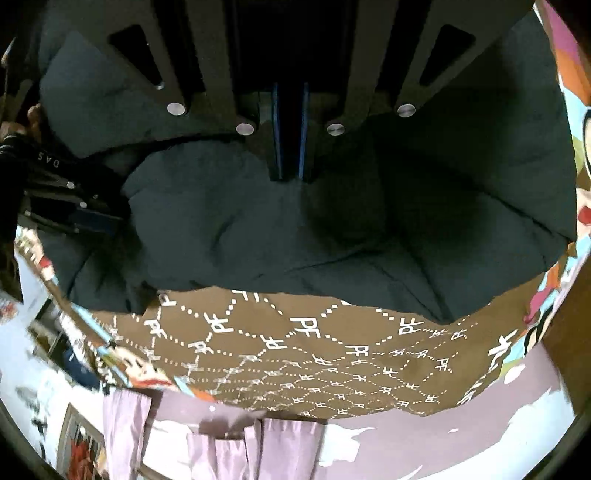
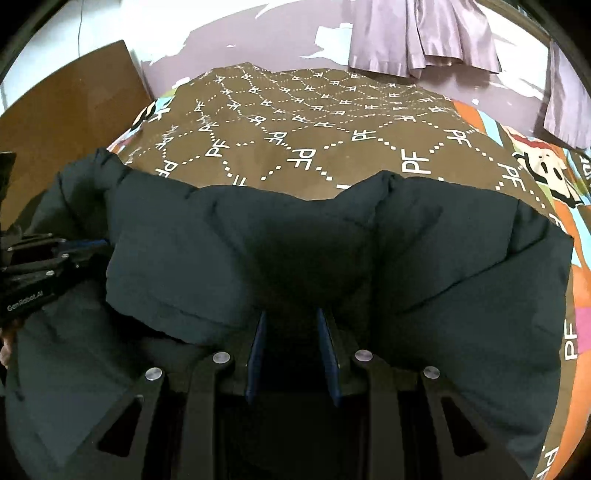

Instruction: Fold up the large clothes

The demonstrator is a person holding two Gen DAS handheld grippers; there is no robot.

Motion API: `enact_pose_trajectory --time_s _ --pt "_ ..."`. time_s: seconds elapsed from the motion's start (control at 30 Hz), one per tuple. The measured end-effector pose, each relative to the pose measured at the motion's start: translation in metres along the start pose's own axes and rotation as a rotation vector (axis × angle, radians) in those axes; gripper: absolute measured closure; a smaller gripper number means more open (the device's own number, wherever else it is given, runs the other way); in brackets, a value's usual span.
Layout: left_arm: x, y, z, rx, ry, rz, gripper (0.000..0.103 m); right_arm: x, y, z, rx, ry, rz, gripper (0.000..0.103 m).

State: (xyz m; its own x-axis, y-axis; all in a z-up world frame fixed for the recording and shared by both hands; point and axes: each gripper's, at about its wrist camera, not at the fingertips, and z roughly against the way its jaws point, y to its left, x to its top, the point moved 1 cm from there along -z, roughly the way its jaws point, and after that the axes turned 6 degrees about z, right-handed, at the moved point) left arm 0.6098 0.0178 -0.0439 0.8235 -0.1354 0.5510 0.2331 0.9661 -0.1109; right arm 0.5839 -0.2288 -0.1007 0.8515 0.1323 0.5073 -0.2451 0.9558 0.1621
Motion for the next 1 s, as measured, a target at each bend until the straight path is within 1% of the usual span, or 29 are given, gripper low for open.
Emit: enact_pose_trajectory --time_s 0.07,0.1,0.13,0.2,0.3,0.33,0.37,0.4,0.43,0.47,0.53,0.6,0.67,0.73,0.77,0.8,0.87,0.93,0.97,1.0 --pt "-0.003 -0.001 0.001 0.014 -0.007 -0.007 0.096 -0.002 -0.003 0.011 0.017 -0.035 -0.012 0.076" --pt "-0.004 -0.001 0.003 0.016 -0.015 -0.008 0.096 -0.002 -0.004 0.017 0.026 -0.056 -0.023 0.075" --pt "-0.005 -0.002 0.006 0.015 -0.029 -0.001 0.096 -0.002 -0.006 0.025 0.034 -0.08 -0.033 0.072" --pt "-0.007 0.0 0.016 0.014 -0.051 0.032 0.096 -0.003 -0.006 0.039 0.035 -0.119 -0.045 0.061" --pt "-0.008 0.002 0.032 0.035 -0.072 0.095 0.095 -0.002 -0.001 0.056 0.034 -0.145 -0.037 0.056" --pt "-0.009 0.003 0.04 0.026 -0.085 0.118 0.092 -0.001 0.001 0.062 0.031 -0.155 -0.029 0.055" --pt "-0.009 0.003 0.046 0.014 -0.098 0.139 0.088 -0.001 0.003 0.068 0.026 -0.164 -0.026 0.049" --pt "-0.011 0.004 0.054 0.004 -0.113 0.16 0.071 0.0 0.005 0.075 0.021 -0.175 -0.027 0.04" --pt "-0.011 0.003 0.06 0.0 -0.128 0.176 0.051 -0.001 0.008 0.081 0.013 -0.181 -0.032 0.034" --pt "-0.013 0.004 0.069 -0.003 -0.152 0.191 0.047 -0.001 0.01 0.087 0.005 -0.187 -0.039 0.027" --pt "-0.016 0.0 0.087 -0.015 -0.18 0.193 0.047 -0.002 0.013 0.103 0.004 -0.203 -0.051 0.023" --pt "-0.014 -0.004 0.102 0.003 -0.199 0.192 0.047 -0.004 0.019 0.121 0.004 -0.208 -0.045 0.018" --pt "-0.016 -0.009 0.12 0.013 -0.225 0.197 0.04 -0.008 0.026 0.146 -0.012 -0.226 -0.025 0.014" --pt "-0.022 -0.016 0.143 0.004 -0.263 0.203 0.017 -0.012 0.034 0.172 -0.018 -0.248 -0.01 0.013" --pt "-0.026 -0.019 0.153 -0.002 -0.28 0.2 0.013 -0.016 0.039 0.188 -0.018 -0.265 -0.007 0.011" --pt "-0.031 -0.023 0.166 -0.007 -0.302 0.191 0.01 -0.019 0.043 0.202 -0.018 -0.279 -0.004 0.007" --pt "-0.039 -0.031 0.187 -0.022 -0.342 0.172 0.009 -0.026 0.049 0.224 -0.025 -0.303 -0.001 0.004" --pt "-0.049 -0.039 0.206 -0.024 -0.366 0.168 0.003 -0.035 0.057 0.242 -0.04 -0.312 0.011 0.003" --pt "-0.054 -0.042 0.213 -0.015 -0.368 0.169 0.003 -0.041 0.063 0.251 -0.052 -0.309 0.022 0.003" --pt "-0.058 -0.045 0.22 0.01 -0.366 0.17 0.003 -0.046 0.067 0.256 -0.06 -0.305 0.029 0.002"
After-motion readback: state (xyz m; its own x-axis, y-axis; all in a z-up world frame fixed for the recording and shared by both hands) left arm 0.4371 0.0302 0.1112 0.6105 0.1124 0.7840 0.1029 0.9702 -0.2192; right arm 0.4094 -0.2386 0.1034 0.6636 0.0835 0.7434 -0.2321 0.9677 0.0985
